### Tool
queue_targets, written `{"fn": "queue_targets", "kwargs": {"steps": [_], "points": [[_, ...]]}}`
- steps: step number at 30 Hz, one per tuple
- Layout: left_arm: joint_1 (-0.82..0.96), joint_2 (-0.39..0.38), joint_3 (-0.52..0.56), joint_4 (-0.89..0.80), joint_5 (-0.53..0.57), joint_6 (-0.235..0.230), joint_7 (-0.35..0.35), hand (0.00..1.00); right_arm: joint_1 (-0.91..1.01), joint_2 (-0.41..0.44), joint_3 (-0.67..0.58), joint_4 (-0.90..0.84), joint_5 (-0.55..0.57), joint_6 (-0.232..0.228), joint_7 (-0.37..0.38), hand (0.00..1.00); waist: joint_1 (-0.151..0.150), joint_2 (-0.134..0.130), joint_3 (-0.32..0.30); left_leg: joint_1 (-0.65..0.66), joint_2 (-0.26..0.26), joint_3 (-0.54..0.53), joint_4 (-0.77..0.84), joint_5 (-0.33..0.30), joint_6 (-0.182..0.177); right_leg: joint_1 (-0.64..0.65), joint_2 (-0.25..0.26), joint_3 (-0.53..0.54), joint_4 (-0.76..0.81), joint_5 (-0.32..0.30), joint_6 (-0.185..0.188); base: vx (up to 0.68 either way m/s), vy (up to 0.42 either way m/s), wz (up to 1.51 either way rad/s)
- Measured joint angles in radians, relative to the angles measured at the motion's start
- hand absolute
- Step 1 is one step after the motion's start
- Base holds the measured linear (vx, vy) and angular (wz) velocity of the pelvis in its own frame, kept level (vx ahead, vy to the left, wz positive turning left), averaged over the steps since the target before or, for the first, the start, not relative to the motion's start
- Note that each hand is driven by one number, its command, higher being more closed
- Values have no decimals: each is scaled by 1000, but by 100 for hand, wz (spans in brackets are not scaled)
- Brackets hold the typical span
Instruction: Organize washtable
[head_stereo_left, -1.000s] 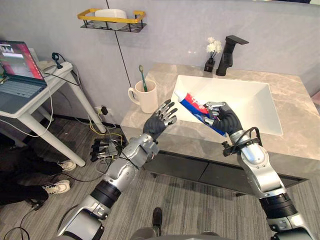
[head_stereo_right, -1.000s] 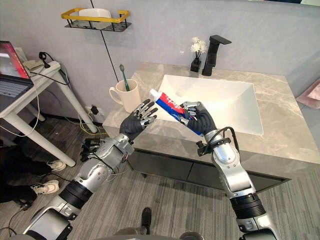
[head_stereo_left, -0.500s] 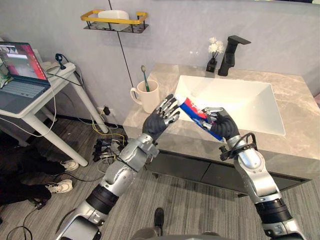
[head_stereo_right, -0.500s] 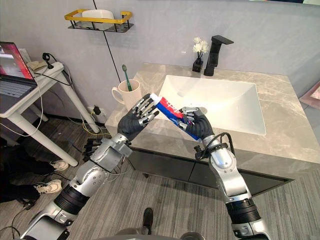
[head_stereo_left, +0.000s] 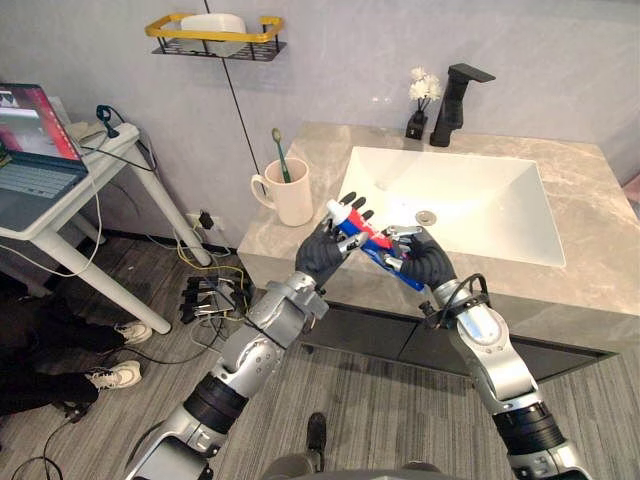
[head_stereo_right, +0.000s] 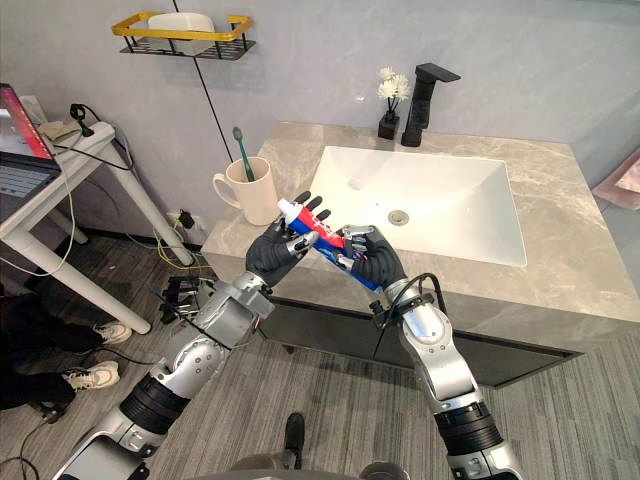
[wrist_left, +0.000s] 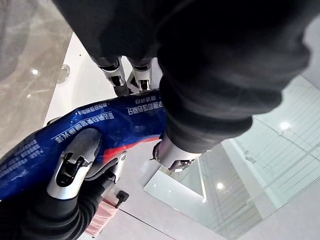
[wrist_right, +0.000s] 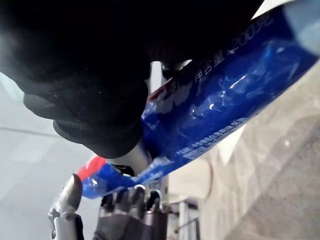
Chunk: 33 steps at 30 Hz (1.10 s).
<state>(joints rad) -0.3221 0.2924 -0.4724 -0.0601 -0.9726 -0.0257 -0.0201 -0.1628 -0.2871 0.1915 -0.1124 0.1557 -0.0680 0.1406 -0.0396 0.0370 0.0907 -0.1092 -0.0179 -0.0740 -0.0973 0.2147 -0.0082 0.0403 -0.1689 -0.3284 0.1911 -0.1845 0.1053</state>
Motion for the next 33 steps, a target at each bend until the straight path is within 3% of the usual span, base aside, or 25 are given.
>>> {"fn": "queue_targets", "kwargs": {"steps": [9, 10, 28, 29, 33], "points": [[0, -33, -28, 0, 0, -1, 1, 0, -5, 22, 53, -61, 0, -1, 2, 100, 1, 0, 0, -1, 1, 10, -4, 0, 0, -4, 0, 10, -4, 6, 2, 0, -11, -2], [0, -33, -28, 0, 0, -1, 1, 100, -5, 23, 53, -61, 0, -1, 2, 100, 1, 0, 0, -1, 1, 11, -4, 0, 0, -5, 0, 12, -4, 7, 2, 2, -17, -4], [20, -72, 4, 1, 5, -5, 30, 100, 27, 68, 59, -60, -13, -5, 20, 100, 0, -13, -7, 1, 4, 34, -5, -3, -3, -9, 1, 35, -16, 23, 3, 3, -10, -3], [24, -74, 4, 1, 7, -5, 30, 100, 37, 72, 59, -60, -13, -9, 23, 0, 0, -13, -7, 1, 5, 35, -5, -3, -4, -9, 1, 35, -17, 24, 3, 0, 0, 0], [25, -73, 8, 1, 14, -4, 28, 100, 53, 84, 59, -57, -14, -12, 41, 0, 0, -13, -7, 2, 7, 41, -5, -4, -4, -10, 2, 38, -19, 27, 2, 0, 0, 0]]}}
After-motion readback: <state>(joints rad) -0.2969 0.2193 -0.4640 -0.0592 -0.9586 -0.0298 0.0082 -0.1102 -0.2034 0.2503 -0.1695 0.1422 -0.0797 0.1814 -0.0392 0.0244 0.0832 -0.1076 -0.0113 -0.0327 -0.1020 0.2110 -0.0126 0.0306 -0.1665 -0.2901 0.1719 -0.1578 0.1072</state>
